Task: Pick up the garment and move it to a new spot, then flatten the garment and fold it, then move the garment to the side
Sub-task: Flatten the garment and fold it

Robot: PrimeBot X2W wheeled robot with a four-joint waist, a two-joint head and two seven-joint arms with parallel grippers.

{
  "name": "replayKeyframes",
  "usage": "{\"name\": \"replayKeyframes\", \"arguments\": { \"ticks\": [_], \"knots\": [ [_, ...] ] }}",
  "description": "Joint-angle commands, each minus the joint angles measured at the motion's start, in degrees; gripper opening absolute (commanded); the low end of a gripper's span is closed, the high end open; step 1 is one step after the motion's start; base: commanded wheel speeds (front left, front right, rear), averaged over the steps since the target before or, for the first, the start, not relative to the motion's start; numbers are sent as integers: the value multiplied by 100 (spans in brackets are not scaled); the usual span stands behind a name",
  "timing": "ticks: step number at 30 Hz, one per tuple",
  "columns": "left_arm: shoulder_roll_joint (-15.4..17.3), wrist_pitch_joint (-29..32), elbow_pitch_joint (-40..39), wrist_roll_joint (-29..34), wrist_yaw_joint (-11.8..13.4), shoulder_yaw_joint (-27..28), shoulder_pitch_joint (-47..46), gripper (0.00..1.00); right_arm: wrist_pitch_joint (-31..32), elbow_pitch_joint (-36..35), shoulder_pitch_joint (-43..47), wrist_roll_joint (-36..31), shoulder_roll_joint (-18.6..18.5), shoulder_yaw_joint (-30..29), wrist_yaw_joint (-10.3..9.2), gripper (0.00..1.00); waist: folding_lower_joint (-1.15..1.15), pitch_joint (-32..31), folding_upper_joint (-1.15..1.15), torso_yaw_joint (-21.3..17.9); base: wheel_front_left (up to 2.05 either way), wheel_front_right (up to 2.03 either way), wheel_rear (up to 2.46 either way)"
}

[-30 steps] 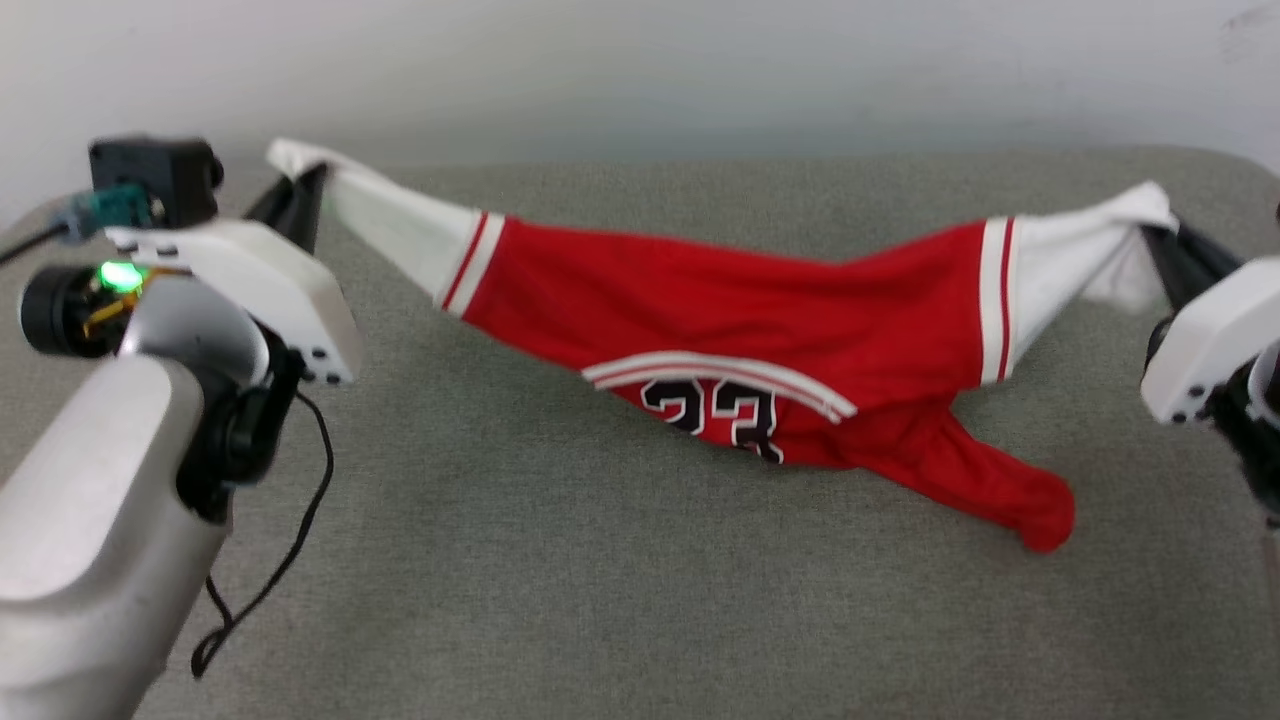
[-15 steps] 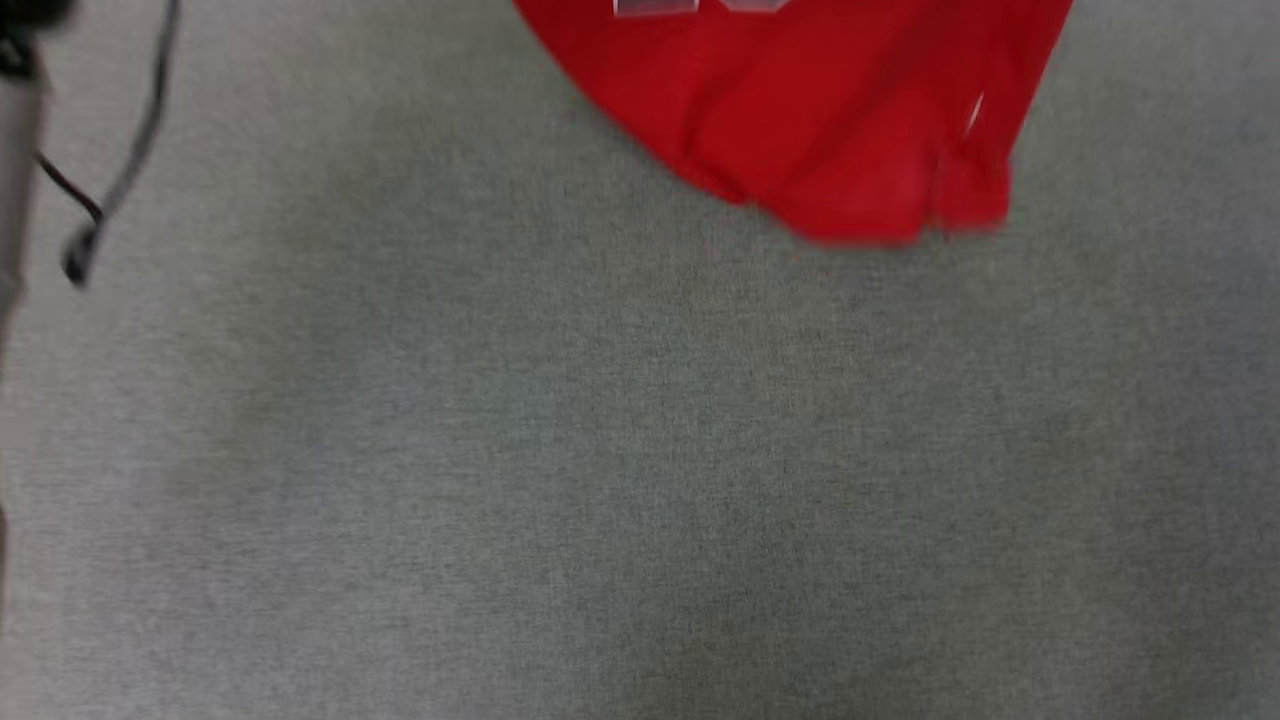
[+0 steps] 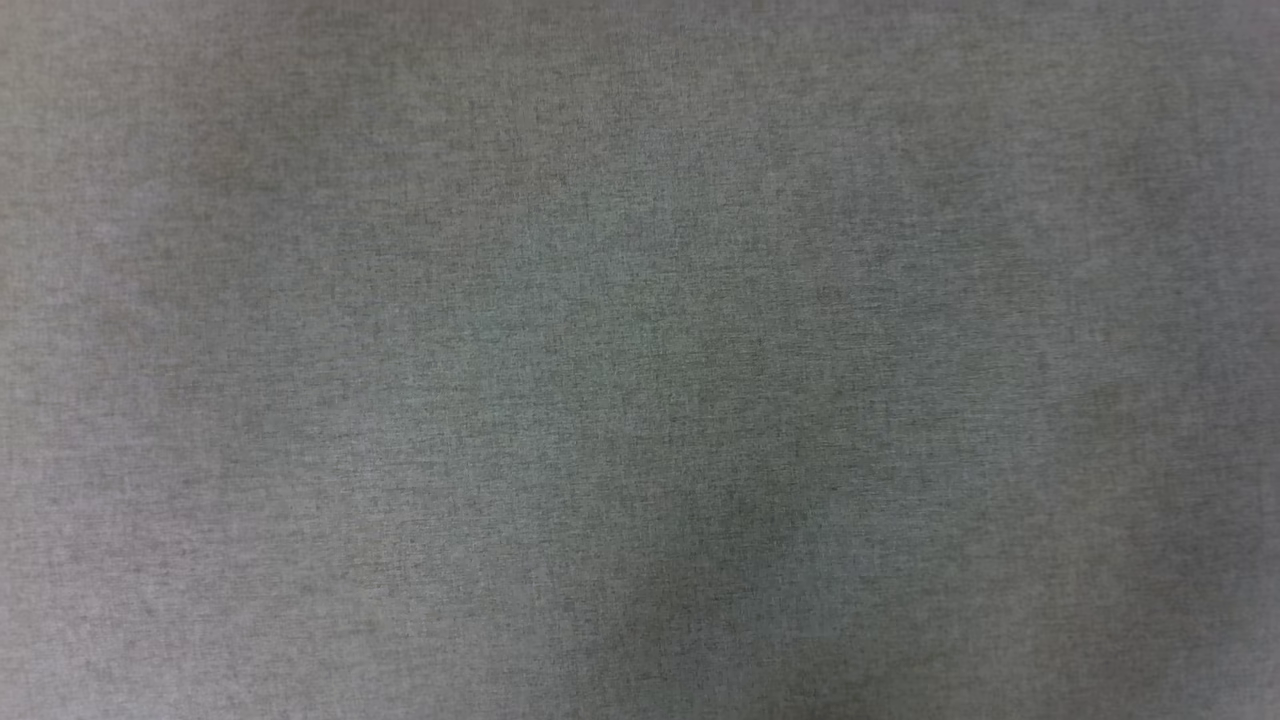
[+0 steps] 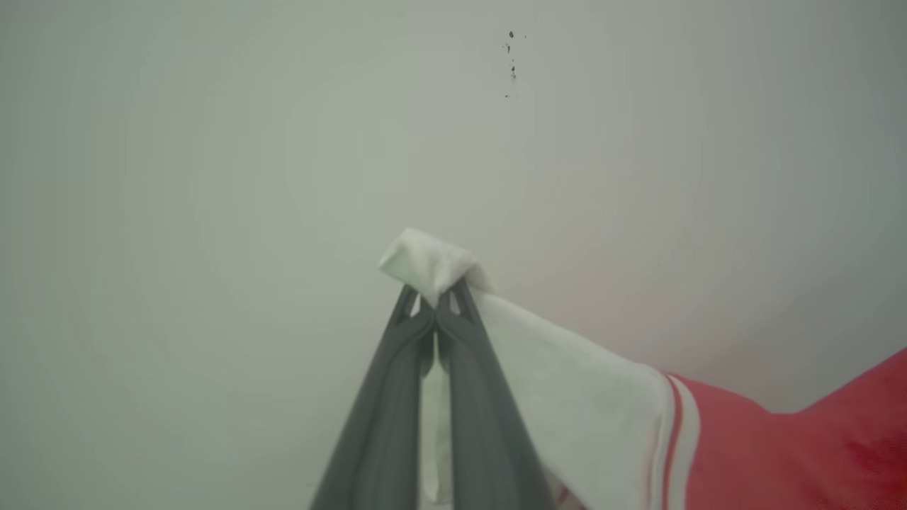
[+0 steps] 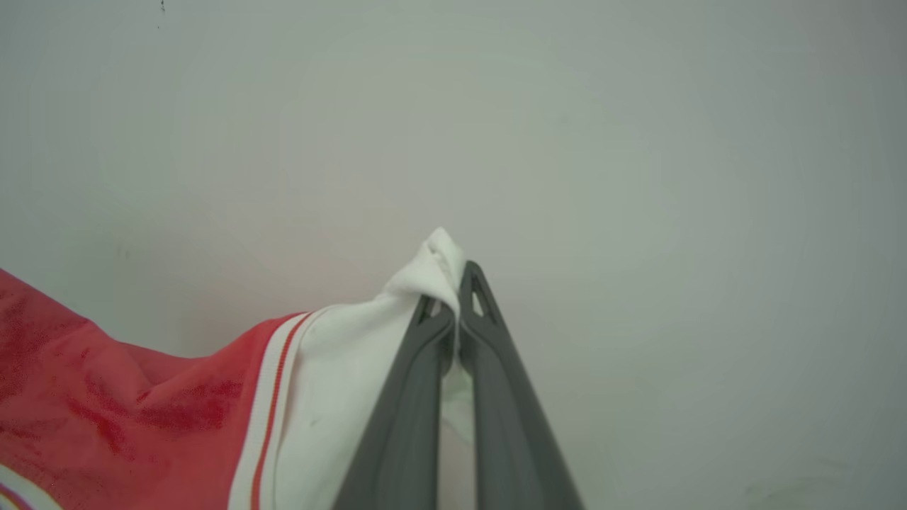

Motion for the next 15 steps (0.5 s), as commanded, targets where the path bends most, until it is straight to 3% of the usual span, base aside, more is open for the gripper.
{"name": "replayKeyframes", "arguments": {
  "ticks": [1,15],
  "knots": [
    [-53,-57,140,-50,-26,-7,5,0,-69,177,-91,27,79,109,-4,0,-1,90,0,33,0,0,0],
    [-569,-726,1262,-569,-367,44,1333,0,-527,1583,792,324,450,639,-4,0,-1,-50,0,179,0,0,0]
  ]
}}
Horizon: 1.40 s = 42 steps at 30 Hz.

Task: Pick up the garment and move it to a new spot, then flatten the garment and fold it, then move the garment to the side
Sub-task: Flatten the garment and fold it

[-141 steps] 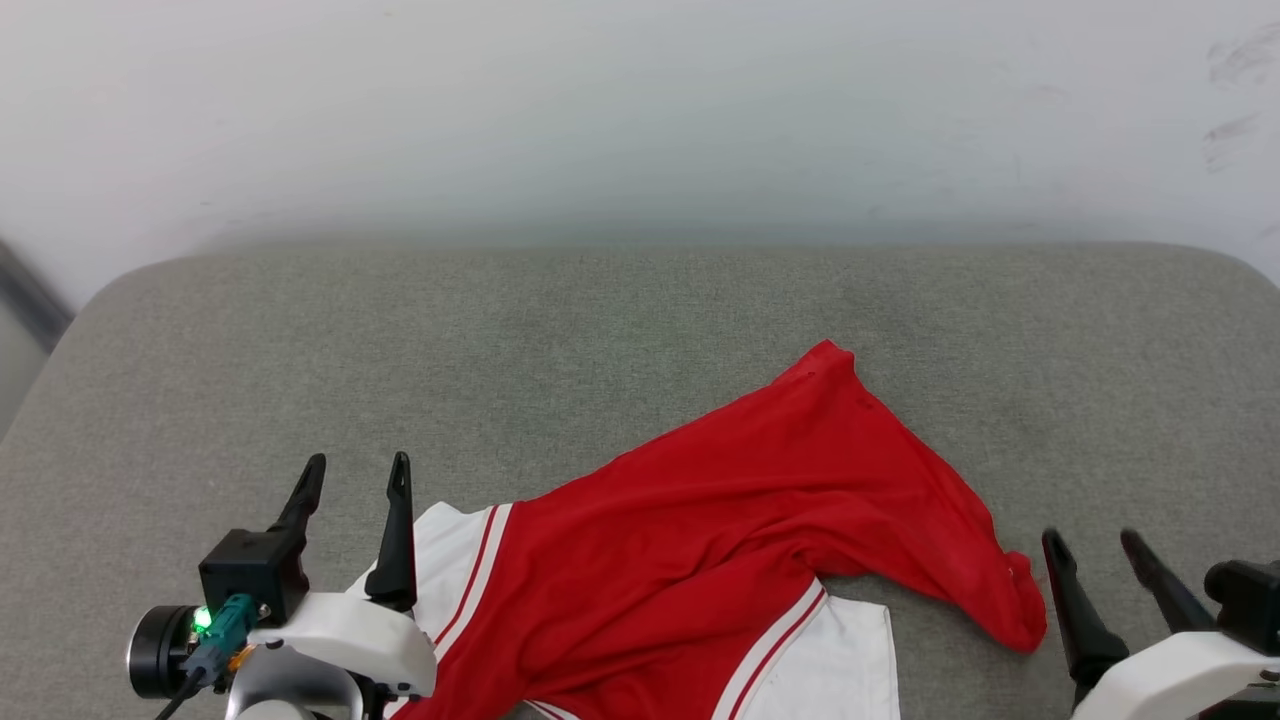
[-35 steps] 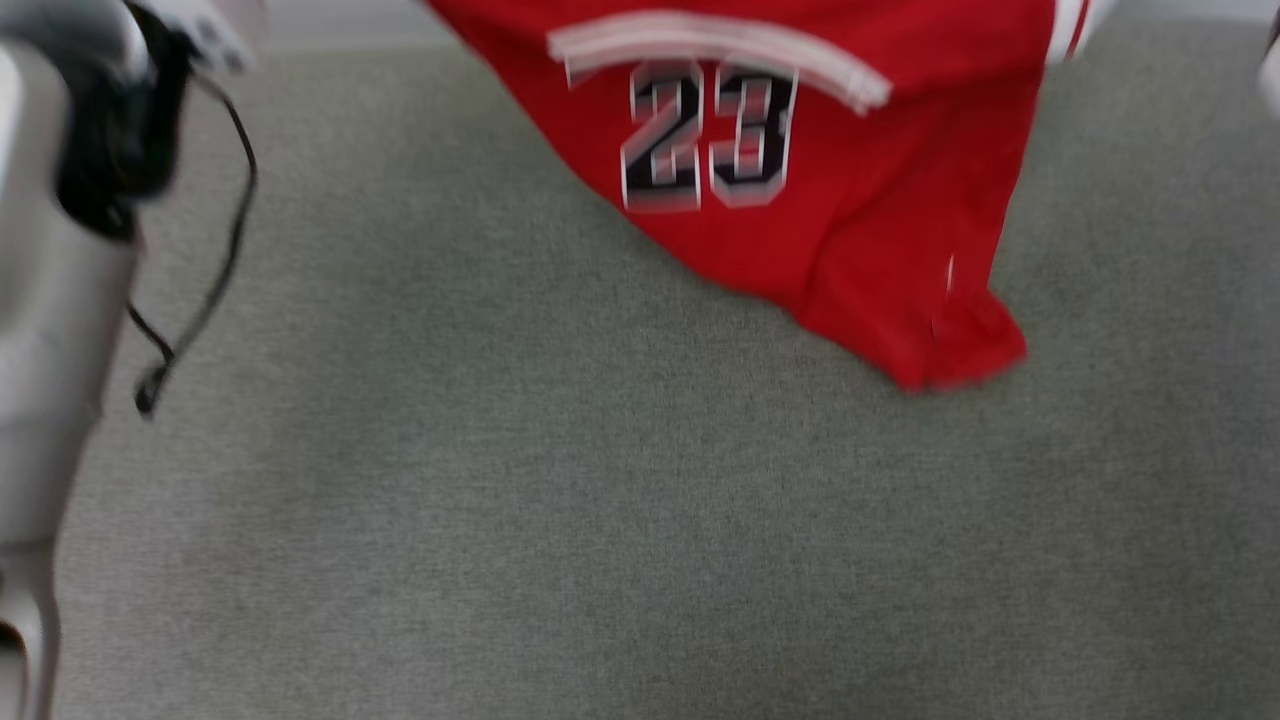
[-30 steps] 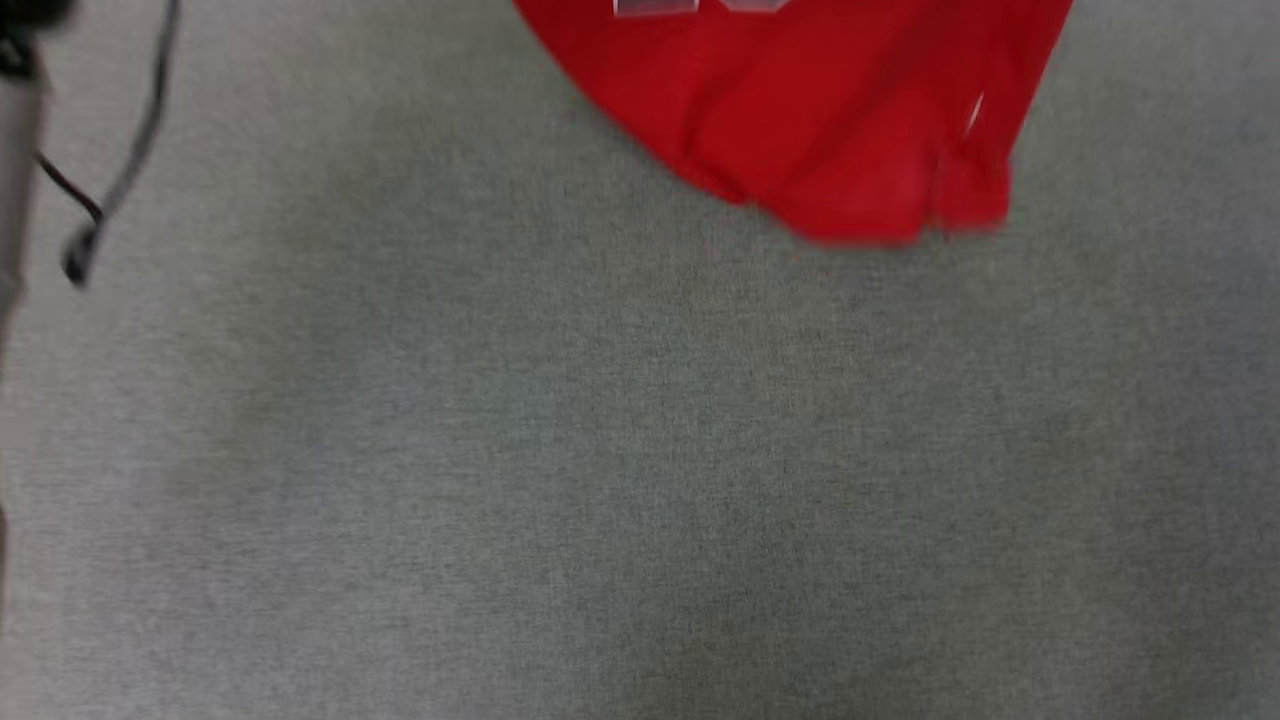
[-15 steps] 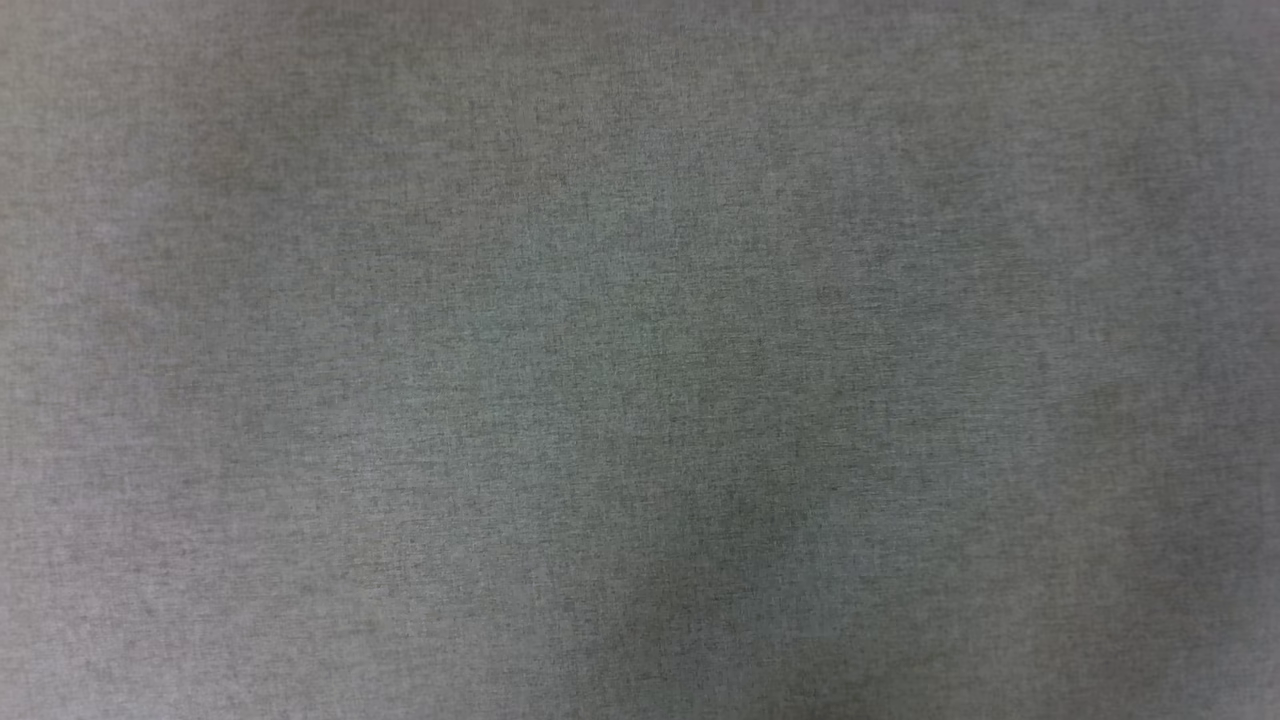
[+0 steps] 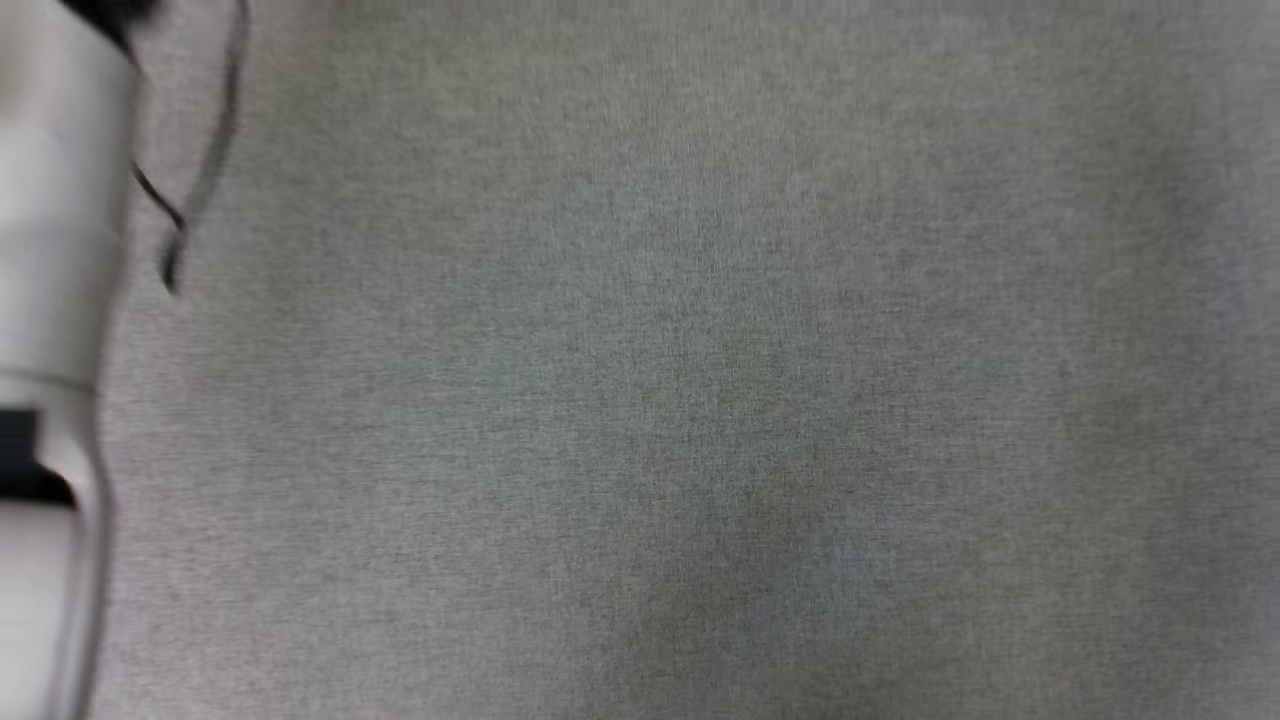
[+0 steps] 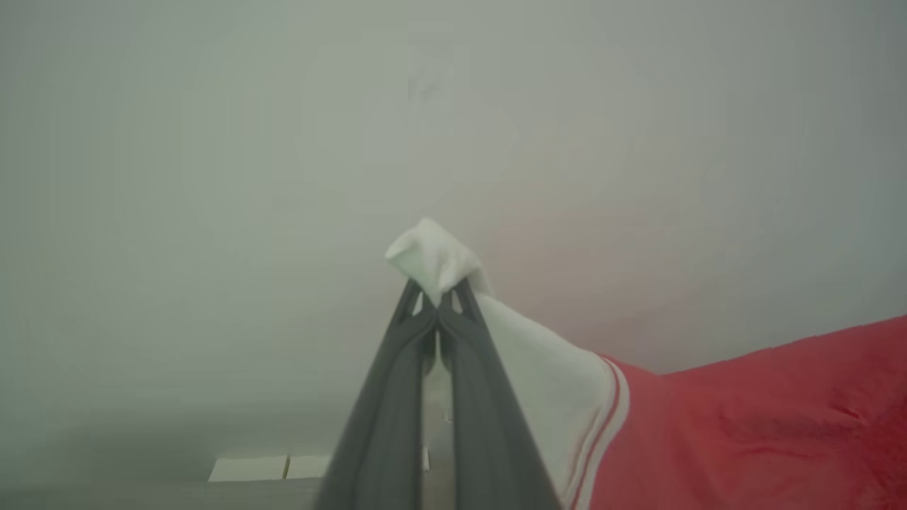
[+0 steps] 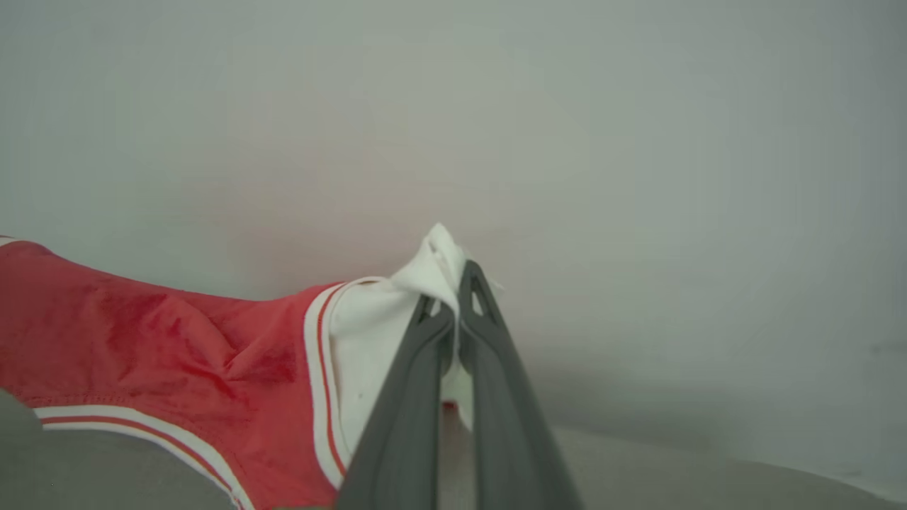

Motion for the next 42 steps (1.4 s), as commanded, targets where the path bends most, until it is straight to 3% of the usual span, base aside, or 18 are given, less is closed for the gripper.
{"name": "replayKeyframes", "arguments": {
  "ticks": [1,9,16,22,29,34,39,40,41,42],
  "knots": [
    [-38,-103,91,-63,-53,32,270,0,-112,108,244,46,4,59,-4,0,-1,-207,0,31,0,0,0],
    [-130,-315,70,-215,-105,295,2003,0,-614,124,1840,584,-139,398,-4,0,-1,-1133,0,77,0,0,0],
    [-126,-323,-1443,60,260,958,4349,0,-877,-527,3661,904,-396,613,-4,0,-1,-2016,0,34,0,0,0],
    [-119,-325,-2756,210,616,1237,6209,0,-755,-1531,5158,966,-655,382,-4,0,-1,-2611,0,6,0,0,0],
    [123,60,-4213,274,1250,1229,8074,0,37,-3199,7141,542,-775,-372,-4,0,-1,-3130,0,5,0,0,0],
    [245,496,-5062,288,1660,1155,9086,0,951,-4500,8635,112,-402,-1079,-4,0,-1,-3323,0,68,0,0,0],
    [271,710,-5478,281,1866,1083,9644,0,1873,-5346,9772,-258,145,-1612,-4,0,-1,-3352,0,152,0,0,0],
    [253,706,-5522,279,1889,1062,9683,0,2025,-5426,9900,-304,231,-1668,-4,4,-1,-3345,0,169,0,0,0],
    [244,704,-5558,302,1892,1031,9700,0,2128,-5537,9965,-344,298,-1721,-3,44,-1,-3339,0,186,0,0,0],
    [217,713,-5594,305,1870,986,9683,0,2227,-5597,10005,-343,379,-1774,-4,100,-1,-3333,0,215,0,0,0]
  ]
}}
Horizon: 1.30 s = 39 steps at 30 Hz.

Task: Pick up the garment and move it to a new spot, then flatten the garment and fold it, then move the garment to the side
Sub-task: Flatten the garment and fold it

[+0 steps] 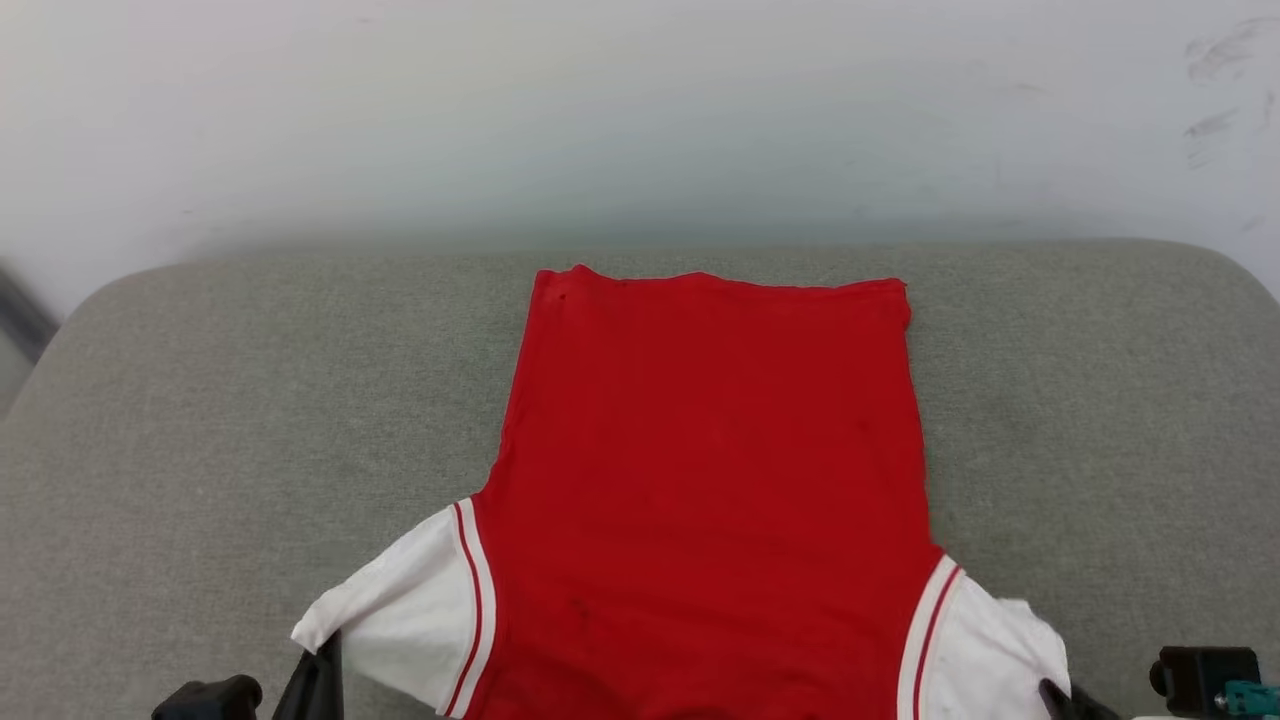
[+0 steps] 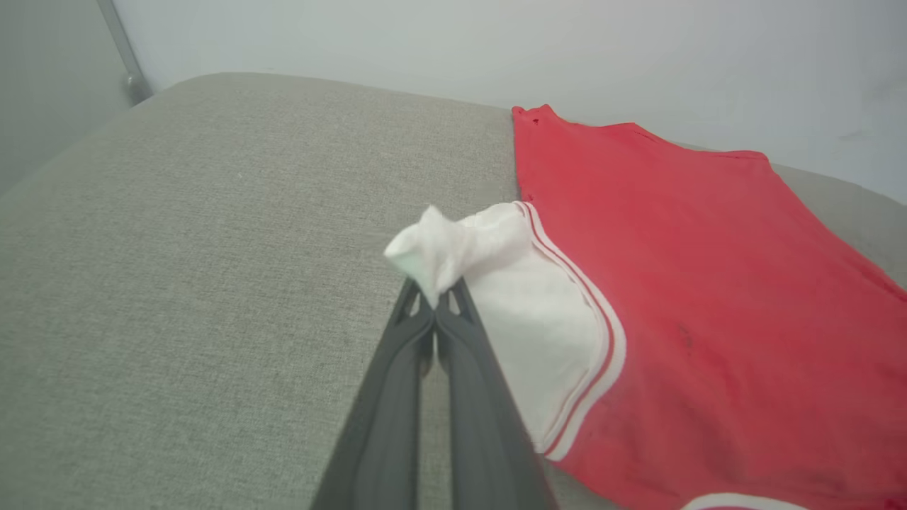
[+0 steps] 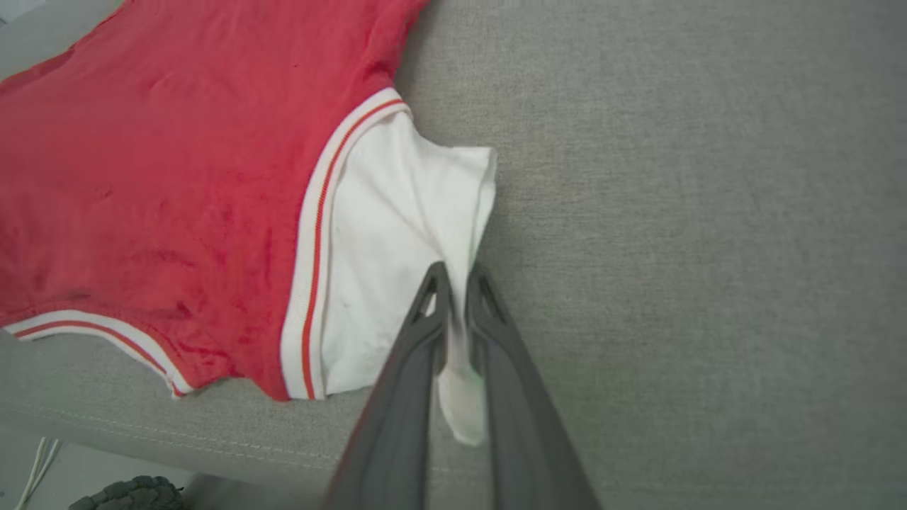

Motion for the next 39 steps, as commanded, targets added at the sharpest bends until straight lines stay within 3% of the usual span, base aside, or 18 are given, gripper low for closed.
{"name": "replayKeyframes", "arguments": {
  "ticks": [1,6,9,13,17,22,29,34,39],
  "knots": [
    [-17,-16,-47,38,-6,-26,-42,0,17,-83,-25,-4,24,-42,-4,100,2,9,0,35,0,0,0],
    [-35,-35,-197,124,-46,-128,-276,0,-259,-267,-616,-4,9,-302,-3,100,2,119,0,92,0,0,0],
    [-45,-87,-284,177,-53,-133,-453,0,-556,37,-1351,-7,-142,-499,-3,100,2,366,0,123,0,0,0],
    [-112,-182,-410,272,-132,-212,-837,0,-1100,817,-2636,6,-365,-609,-3,100,2,860,0,303,0,0,0],
    [-217,-329,-457,376,-275,-334,-1337,0,-1202,1754,-3930,-62,-636,-567,-2,100,2,1443,0,581,0,0,0],
    [-405,-552,-392,475,-469,-485,-1926,0,-720,2799,-5526,60,-979,-352,-3,100,2,2156,0,890,0,0,0],
    [-628,-758,-231,555,-728,-659,-2543,0,1092,4049,-7316,-99,-1126,-359,-3,100,2,2920,0,1198,0,0,0],
    [-737,-856,-54,586,-883,-734,-2865,0,1952,4642,-7856,-303,-1011,-479,-3,100,2,3202,0,1327,0,0,0],
    [-836,-916,136,598,-956,-754,-3022,0,2322,5147,-7705,-401,-784,-497,-3,100,2,3298,0,1350,0,0,0]
  ]
}}
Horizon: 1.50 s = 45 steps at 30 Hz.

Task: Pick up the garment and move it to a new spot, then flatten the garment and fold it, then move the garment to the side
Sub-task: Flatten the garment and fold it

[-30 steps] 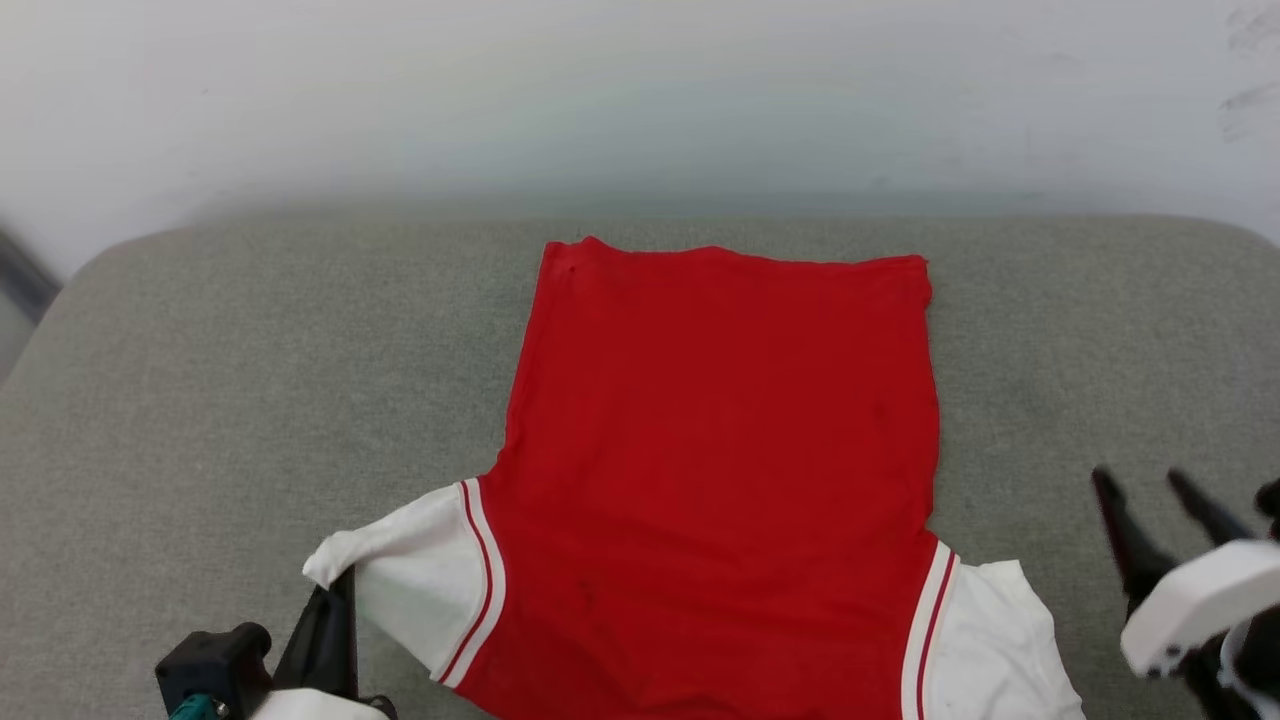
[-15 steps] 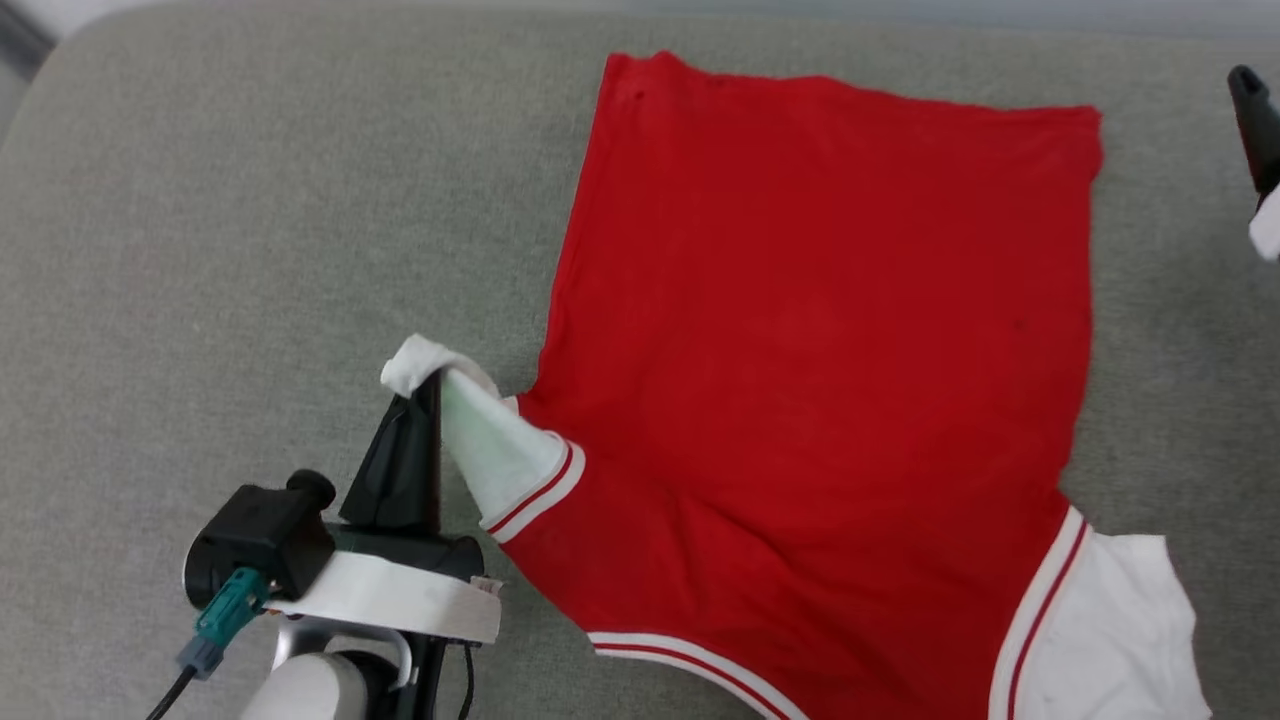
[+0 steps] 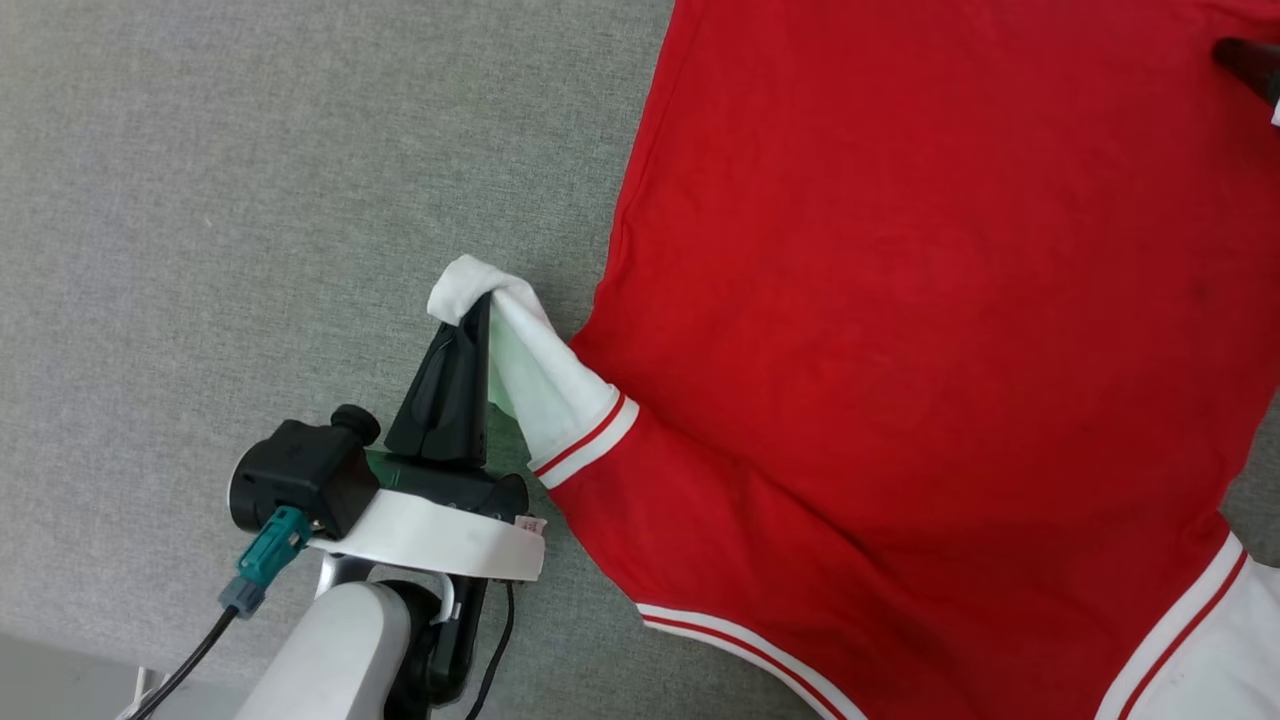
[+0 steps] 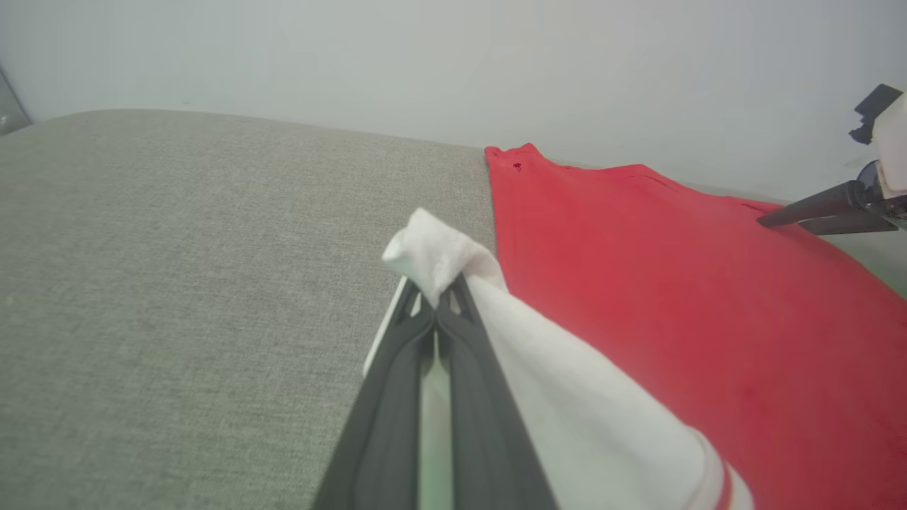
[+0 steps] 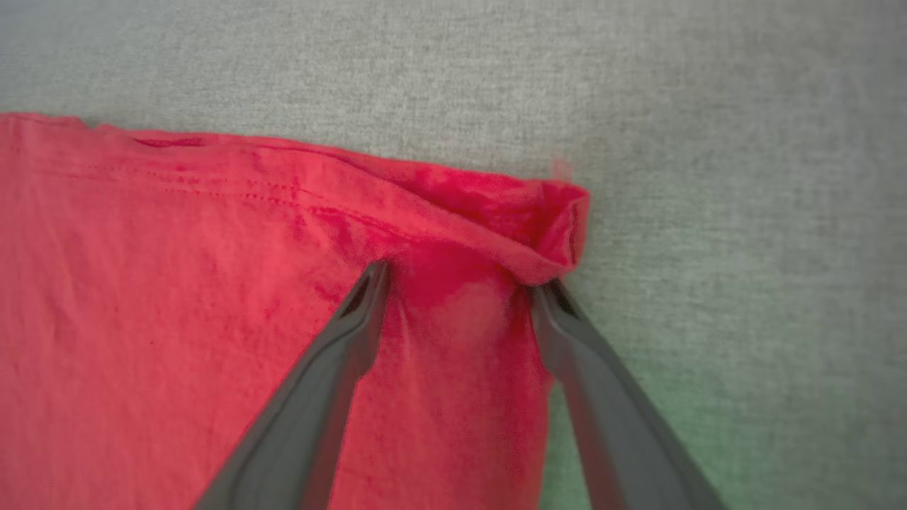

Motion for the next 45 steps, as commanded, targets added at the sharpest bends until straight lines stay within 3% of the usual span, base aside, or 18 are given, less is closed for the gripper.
{"name": "replayKeyframes", "arguments": {
  "ticks": [1,2,3,4,5,11,16,21,27,31,35,41,45],
  "knots": [
    [-46,-39,32,28,-27,2,-112,0,187,341,308,-27,152,1,-2,100,-1,29,0,26,0,0,0],
    [-54,-48,68,24,-38,6,-118,0,266,459,366,-42,176,-19,-2,100,-1,26,0,24,0,0,0],
    [-57,-49,110,18,-47,12,-114,0,350,573,428,-66,196,-35,-2,50,-1,7,0,21,0,0,0],
    [-55,-57,148,13,-61,19,-100,0,364,634,471,-75,216,-54,-3,31,-1,-24,0,15,0,0,0],
    [-53,-65,183,4,-67,27,-98,0,276,609,476,-101,220,-18,-3,0,-1,-55,0,9,0,0,0],
    [-10,-78,344,-25,-52,63,3,0,-434,165,368,-119,73,436,-1,0,-1,-366,0,-87,0,0,0],
    [59,-88,492,-97,16,173,237,0,-1428,-339,592,182,-216,1076,-3,0,-1,-922,0,-306,0,0,0],
    [218,-51,560,-207,168,349,670,0,-2668,-952,1120,363,-464,1493,-3,0,-1,-1563,0,-680,0,0,0],
    [400,40,477,-341,381,559,1267,0,-4004,-1668,2266,348,-492,1378,-3,0,-1,-2252,0,-1152,0,0,0],
    [497,154,364,-405,499,609,1604,0,-4173,-2124,3409,354,-406,1029,-3,0,-1,-2578,0,-1347,0,0,0],
    [581,295,273,-447,570,628,1814,0,-3931,-2673,4785,256,-136,511,-3,0,-1,-2728,0,-1463,0,0,0],
    [670,448,216,-478,599,601,1939,0,-3215,-3578,6620,28,594,-69,-2,0,-1,-2759,0,-1523,0,0,0],
    [675,484,213,-465,599,566,1880,0,-2710,-3741,7244,26,1022,-239,-2,0,-1,-2706,0,-1508,0,0,0]
  ]
}}
